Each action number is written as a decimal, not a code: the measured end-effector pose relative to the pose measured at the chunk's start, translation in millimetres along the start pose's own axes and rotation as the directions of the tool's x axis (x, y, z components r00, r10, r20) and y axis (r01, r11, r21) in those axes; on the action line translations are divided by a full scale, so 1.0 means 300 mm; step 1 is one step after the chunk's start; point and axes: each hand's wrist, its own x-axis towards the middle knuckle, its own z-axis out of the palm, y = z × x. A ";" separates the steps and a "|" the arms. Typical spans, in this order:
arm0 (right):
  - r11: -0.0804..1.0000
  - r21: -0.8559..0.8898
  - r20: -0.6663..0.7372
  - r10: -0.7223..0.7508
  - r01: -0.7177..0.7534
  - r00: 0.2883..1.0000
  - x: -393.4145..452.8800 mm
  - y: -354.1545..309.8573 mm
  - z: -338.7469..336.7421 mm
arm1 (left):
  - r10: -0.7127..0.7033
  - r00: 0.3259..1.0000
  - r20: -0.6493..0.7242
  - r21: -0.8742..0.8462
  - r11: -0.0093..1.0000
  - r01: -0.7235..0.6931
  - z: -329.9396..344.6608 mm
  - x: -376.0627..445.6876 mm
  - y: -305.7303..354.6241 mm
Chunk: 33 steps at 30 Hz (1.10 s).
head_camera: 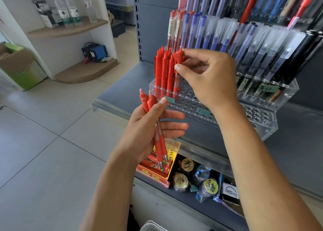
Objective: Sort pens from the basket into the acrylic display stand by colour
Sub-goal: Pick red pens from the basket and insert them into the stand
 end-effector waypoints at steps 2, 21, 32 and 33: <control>1.000 -0.004 0.003 0.013 -0.013 1.000 -0.002 -0.001 -0.001 | -0.006 1.000 0.005 0.001 1.000 0.006 0.001 0.000 -0.002; 0.987 -0.148 0.103 0.073 -0.057 0.992 -0.013 -0.008 -0.048 | -0.038 0.999 0.008 -0.048 0.998 0.038 0.006 0.007 -0.010; 0.971 -0.155 0.666 0.240 -0.184 0.707 -0.033 -0.074 -0.128 | -0.083 0.970 0.227 0.057 0.996 0.072 0.009 0.001 -0.030; 0.969 -0.145 0.673 0.243 -0.197 0.698 -0.034 -0.073 -0.135 | -0.081 0.965 0.248 0.074 0.995 0.065 0.008 -0.001 -0.032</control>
